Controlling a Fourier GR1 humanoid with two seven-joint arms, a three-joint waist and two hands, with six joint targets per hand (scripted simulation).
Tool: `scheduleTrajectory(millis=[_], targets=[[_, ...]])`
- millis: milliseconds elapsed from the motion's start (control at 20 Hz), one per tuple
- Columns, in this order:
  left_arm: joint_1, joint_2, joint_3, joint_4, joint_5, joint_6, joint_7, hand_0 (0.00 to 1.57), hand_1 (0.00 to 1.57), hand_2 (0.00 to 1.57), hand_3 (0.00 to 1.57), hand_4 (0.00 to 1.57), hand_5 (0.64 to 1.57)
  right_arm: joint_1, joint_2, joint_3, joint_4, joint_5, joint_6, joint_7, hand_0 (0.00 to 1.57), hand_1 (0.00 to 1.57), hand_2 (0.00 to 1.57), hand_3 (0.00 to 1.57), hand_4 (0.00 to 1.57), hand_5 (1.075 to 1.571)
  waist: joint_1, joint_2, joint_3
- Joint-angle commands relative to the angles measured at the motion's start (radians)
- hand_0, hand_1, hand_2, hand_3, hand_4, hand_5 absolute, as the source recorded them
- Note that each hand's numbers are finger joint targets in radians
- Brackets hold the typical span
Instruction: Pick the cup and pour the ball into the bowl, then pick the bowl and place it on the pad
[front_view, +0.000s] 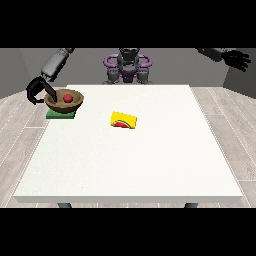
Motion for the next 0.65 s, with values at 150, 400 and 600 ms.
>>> scheduleTrajectory(millis=[150, 400, 600], targets=[[0.047, 0.006, -0.013, -0.013, -0.012, -0.013, -0.001, 0.0, 0.0, 0.0, 0.0, 1.18, 1.55, 0.002, -0.005, 0.002, 0.059, -0.014, 0.067, -0.003, 0.0, 0.0, 0.18, 0.12, 0.0, 1.392, 0.004, -0.047, 0.0001], [-0.004, -0.2, -0.198, -0.262, -0.034, 0.121, 0.233, 0.0, 0.0, 0.0, 0.0, 0.9, 1.559, -0.04, -0.062, 0.018, 0.121, 0.016, 0.086, 0.068, 0.0, 0.0, 0.0, 0.0, 0.0, 1.354, 0.025, -0.186, 0.0028], [0.05, -0.212, -0.196, -0.116, -0.067, 0.125, 0.221, 0.0, 0.0, 0.0, 0.0, 0.9, 1.559, -0.13, 0.055, 0.078, -0.018, -0.006, 0.142, 0.152, 0.0, 0.0, 0.0, 0.0, 0.48, 1.434, -0.049, -0.359, -0.0022]])
